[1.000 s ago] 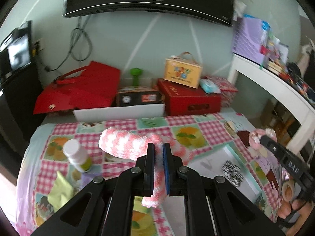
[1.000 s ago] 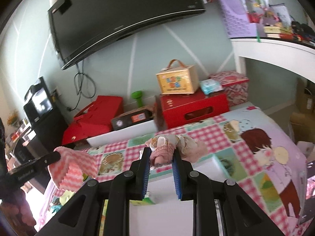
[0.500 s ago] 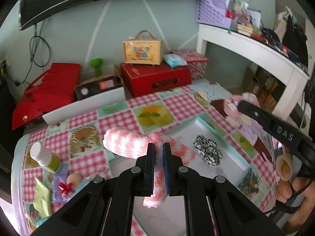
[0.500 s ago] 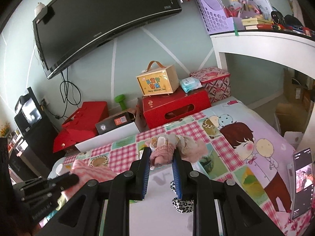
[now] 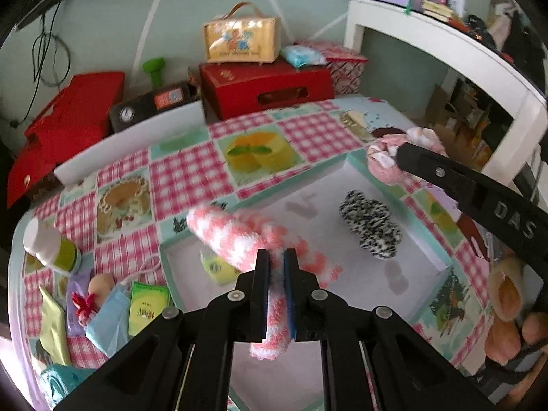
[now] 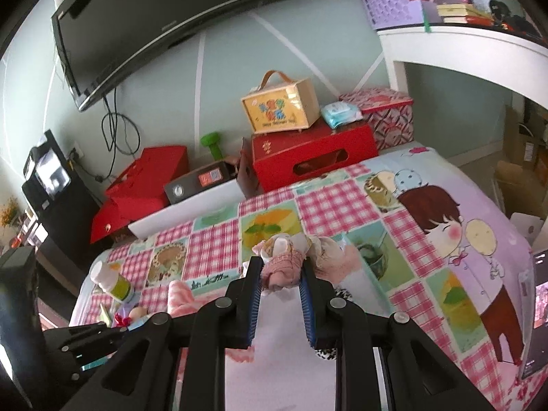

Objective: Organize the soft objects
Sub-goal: 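Lift and carry the towel and cloth bundle toward the white tray, then lower both items into the tray and open both grippers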

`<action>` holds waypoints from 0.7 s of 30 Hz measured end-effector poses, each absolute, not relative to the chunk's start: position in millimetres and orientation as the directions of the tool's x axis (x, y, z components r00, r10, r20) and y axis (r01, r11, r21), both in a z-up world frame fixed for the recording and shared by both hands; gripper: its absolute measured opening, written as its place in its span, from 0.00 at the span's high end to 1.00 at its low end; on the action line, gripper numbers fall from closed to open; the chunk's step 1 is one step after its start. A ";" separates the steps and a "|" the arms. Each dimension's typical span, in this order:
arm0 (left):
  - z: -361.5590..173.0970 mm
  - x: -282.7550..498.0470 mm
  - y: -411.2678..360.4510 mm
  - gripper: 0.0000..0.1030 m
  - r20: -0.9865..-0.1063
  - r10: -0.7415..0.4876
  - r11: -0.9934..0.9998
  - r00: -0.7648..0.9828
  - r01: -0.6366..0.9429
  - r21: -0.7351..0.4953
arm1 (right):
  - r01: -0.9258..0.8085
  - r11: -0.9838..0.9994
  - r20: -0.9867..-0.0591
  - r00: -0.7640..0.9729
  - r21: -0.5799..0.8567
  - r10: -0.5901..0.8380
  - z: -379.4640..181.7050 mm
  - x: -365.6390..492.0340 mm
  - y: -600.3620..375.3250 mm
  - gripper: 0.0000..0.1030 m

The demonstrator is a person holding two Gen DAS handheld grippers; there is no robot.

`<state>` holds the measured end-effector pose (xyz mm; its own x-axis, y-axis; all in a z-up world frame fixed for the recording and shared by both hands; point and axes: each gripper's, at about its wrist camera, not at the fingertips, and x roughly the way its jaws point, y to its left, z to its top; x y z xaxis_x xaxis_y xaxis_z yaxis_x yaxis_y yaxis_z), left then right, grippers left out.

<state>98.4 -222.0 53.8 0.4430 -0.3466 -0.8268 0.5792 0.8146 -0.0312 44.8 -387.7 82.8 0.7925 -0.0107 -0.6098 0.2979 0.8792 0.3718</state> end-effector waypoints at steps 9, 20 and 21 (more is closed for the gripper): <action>-0.7 127.1 -215.8 0.91 -0.905 -0.264 0.862 0.333 0.502 -0.067 | 0.261 0.900 -0.689 0.723 0.348 0.056 55.5 71.6 -364.6 0.76; -31.4 132.7 -217.0 0.90 -0.935 -0.232 0.874 0.267 0.480 -0.080 | 0.274 0.907 -0.789 0.607 0.320 0.096 12.7 91.9 -356.4 0.75; -32.1 132.4 -217.2 0.90 -0.935 -0.233 0.874 0.266 0.480 -0.082 | 0.277 0.907 -0.795 0.599 0.318 0.096 10.1 92.9 -355.8 0.75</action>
<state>132.4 -217.2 -32.1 0.2656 -0.2331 -0.9355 0.4795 0.8737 -0.0816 92.9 -355.8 10.1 0.5990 0.0956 -0.7950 0.2770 0.9068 0.3177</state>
